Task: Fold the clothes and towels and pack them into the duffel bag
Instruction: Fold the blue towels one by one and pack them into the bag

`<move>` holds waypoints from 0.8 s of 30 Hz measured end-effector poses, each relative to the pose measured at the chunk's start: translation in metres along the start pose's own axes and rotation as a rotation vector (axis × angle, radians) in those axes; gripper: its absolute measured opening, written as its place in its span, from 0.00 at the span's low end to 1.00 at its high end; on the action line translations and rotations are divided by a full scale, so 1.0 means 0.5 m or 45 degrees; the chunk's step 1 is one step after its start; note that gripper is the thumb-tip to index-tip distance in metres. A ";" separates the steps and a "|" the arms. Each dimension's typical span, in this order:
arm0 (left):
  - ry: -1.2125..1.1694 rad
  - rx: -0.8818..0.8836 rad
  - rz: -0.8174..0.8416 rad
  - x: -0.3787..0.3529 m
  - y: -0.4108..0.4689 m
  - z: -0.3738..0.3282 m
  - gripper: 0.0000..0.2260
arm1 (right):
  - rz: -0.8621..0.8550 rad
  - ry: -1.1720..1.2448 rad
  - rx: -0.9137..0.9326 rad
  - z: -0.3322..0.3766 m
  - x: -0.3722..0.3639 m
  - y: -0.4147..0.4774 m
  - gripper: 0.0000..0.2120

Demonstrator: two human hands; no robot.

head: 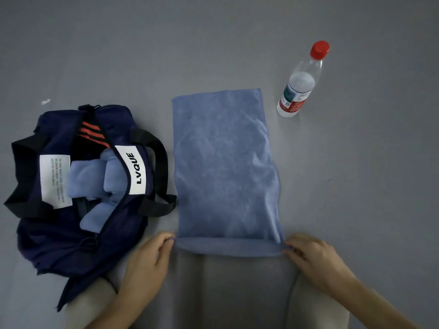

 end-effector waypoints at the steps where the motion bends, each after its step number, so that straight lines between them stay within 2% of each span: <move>1: -0.039 0.006 -0.022 0.012 0.012 -0.013 0.04 | 0.019 0.052 -0.038 0.002 0.022 0.009 0.07; 3: -0.174 0.036 -0.043 0.030 0.038 -0.037 0.08 | 0.031 0.109 -0.074 0.003 0.068 0.029 0.04; 5: -0.305 0.049 -0.097 0.055 0.067 -0.063 0.07 | -0.027 0.155 -0.067 0.013 0.126 0.051 0.04; 8: -0.400 -0.044 -0.246 0.121 0.148 -0.122 0.07 | -0.109 0.193 -0.043 0.040 0.235 0.116 0.04; 13: -0.433 -0.106 -0.442 0.230 0.376 -0.160 0.09 | -0.249 0.102 -0.064 0.104 0.431 0.301 0.12; 15: -0.447 -0.087 -0.471 0.248 0.463 -0.159 0.09 | -0.280 0.036 -0.079 0.131 0.477 0.389 0.13; 21: -0.485 0.048 -0.364 0.236 0.697 -0.103 0.09 | -0.422 -0.154 -0.208 0.136 0.489 0.631 0.09; 23: -0.449 0.138 -0.340 0.221 0.740 -0.086 0.12 | -0.387 -0.204 -0.309 0.116 0.460 0.669 0.13; 24: -0.395 0.150 -0.334 0.214 0.744 -0.090 0.16 | -0.351 -0.201 -0.340 0.103 0.440 0.677 0.18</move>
Point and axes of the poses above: each hand's wrist, its own y-axis towards the middle knuckle, its own x-axis out of the back of the hand, z = x × y, the point moved 7 cm from there along y, towards the middle knuckle, and after that the axes turned 11 degrees about z, right-handed, at the moved point
